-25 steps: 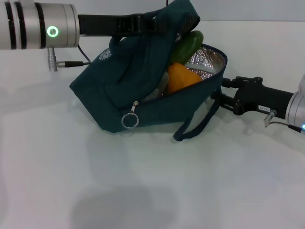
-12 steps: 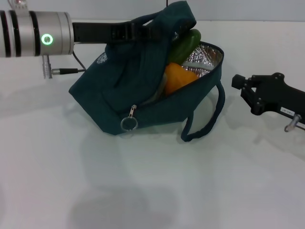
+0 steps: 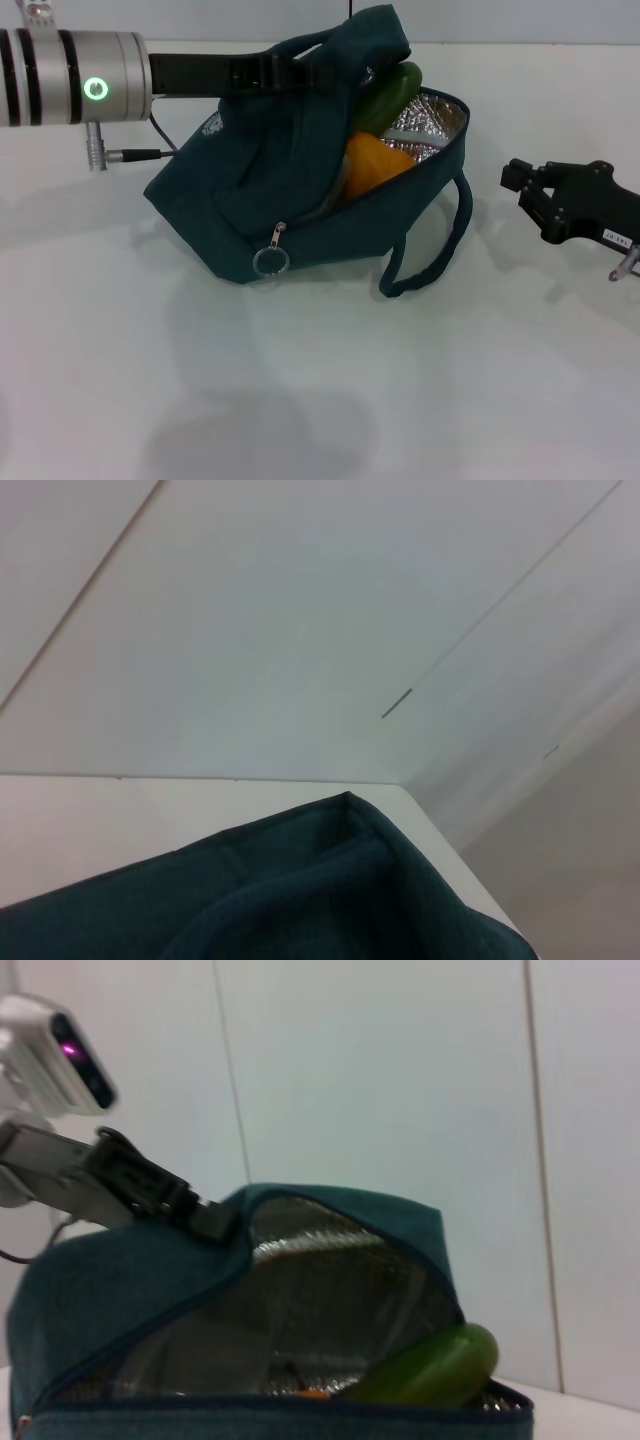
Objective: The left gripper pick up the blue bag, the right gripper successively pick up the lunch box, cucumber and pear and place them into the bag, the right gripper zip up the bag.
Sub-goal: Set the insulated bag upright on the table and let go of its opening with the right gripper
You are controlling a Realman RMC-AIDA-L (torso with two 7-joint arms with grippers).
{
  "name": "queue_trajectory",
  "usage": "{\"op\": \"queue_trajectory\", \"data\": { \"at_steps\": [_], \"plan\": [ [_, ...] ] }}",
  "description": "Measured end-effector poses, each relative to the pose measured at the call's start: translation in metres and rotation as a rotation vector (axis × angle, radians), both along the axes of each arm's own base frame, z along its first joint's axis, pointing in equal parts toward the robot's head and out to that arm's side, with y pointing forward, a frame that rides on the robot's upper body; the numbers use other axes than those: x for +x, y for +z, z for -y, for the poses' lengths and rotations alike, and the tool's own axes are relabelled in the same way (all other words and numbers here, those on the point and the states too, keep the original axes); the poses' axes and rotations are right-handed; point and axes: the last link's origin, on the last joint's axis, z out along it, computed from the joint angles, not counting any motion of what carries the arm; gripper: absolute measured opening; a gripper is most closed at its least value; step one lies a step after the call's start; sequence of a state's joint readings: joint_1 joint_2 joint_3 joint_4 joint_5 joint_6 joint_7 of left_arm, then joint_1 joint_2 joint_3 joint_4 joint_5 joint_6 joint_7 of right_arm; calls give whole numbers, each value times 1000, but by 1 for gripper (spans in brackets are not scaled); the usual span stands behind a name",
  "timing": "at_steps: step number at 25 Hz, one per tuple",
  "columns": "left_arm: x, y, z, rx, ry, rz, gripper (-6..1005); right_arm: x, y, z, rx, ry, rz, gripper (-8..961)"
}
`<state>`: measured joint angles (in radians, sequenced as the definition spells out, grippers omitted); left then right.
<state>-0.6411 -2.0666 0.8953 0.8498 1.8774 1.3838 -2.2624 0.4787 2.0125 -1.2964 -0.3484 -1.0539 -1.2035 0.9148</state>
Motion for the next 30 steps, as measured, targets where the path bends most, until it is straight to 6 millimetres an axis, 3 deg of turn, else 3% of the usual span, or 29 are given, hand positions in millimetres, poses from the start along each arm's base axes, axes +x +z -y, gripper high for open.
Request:
{"op": "queue_trajectory", "data": {
  "at_steps": [5,15,29,30],
  "plan": [
    [0,0,1,-7,-1,3,66,3,-3,1,-17,-35,-3,24],
    [3,-1,0,-7,-9,4,66,-10,-37,-19,-109,-57,173,448],
    [3,-1,1,-2,-8,15,68,-23,-37,-40,-58,-68,209,817],
    [3,-1,1,-1,-11,13,68,-23,-37,-41,-57,-68,209,780]
  ]
}}
